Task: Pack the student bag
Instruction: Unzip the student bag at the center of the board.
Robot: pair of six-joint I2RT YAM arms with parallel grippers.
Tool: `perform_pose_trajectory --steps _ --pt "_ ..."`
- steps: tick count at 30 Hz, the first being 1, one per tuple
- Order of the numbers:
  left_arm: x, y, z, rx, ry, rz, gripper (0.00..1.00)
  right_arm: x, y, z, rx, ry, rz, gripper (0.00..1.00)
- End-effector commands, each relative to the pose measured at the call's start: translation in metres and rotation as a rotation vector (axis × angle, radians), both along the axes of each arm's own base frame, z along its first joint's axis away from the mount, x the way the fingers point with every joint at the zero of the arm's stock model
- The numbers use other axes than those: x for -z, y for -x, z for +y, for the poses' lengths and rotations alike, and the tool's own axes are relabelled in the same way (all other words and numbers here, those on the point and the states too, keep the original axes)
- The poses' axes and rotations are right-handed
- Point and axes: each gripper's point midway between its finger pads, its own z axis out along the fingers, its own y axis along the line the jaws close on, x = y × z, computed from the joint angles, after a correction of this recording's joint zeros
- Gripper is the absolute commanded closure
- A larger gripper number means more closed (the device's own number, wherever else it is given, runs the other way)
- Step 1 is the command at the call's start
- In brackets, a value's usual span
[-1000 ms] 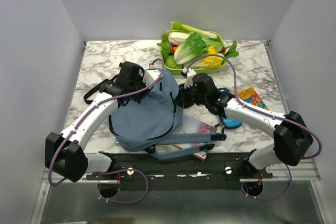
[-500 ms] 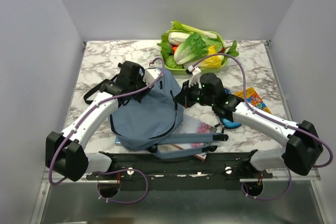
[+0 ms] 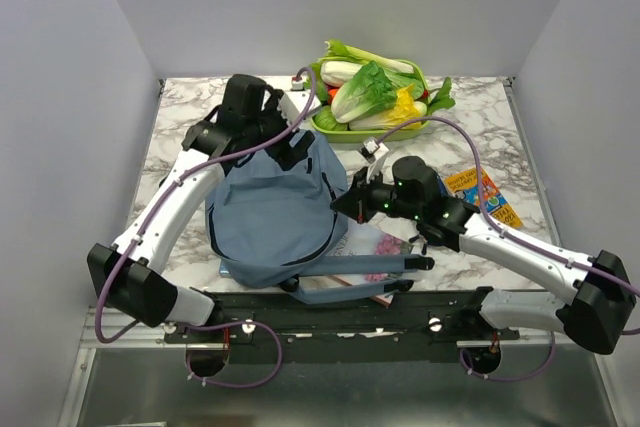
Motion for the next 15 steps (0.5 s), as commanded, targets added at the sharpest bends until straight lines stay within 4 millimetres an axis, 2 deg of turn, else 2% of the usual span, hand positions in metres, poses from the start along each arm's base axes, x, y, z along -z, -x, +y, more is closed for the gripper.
perform_pose_trajectory --steps 1,3,4,6,7,10,13,15 --pt "0.006 0.024 -0.043 0.321 0.071 0.100 0.07 -0.001 0.009 -0.003 -0.008 -0.037 0.006 0.99" --pt "0.010 0.038 -0.057 0.470 0.063 0.132 0.04 0.001 0.011 -0.006 -0.001 -0.039 0.006 0.99" --pt "0.025 0.040 -0.063 0.510 0.055 0.186 0.04 0.001 0.012 -0.007 -0.003 -0.041 0.004 0.99" --pt "0.024 0.051 -0.072 0.664 0.073 0.171 0.02 0.002 0.014 -0.009 -0.001 -0.039 -0.002 0.99" --pt "0.035 0.056 -0.072 0.697 0.063 0.213 0.01 0.002 0.015 -0.009 -0.006 -0.040 -0.004 0.99" --pt "0.050 0.065 -0.075 0.824 0.022 0.183 0.01 0.001 0.016 -0.011 -0.011 -0.041 -0.013 0.99" --pt "0.058 0.073 -0.075 0.952 -0.005 0.132 0.01 0.002 0.018 -0.012 -0.019 -0.041 -0.015 0.99" --pt "0.055 0.074 -0.076 1.014 -0.011 0.094 0.01 0.002 0.018 -0.011 -0.021 -0.042 -0.017 0.99"
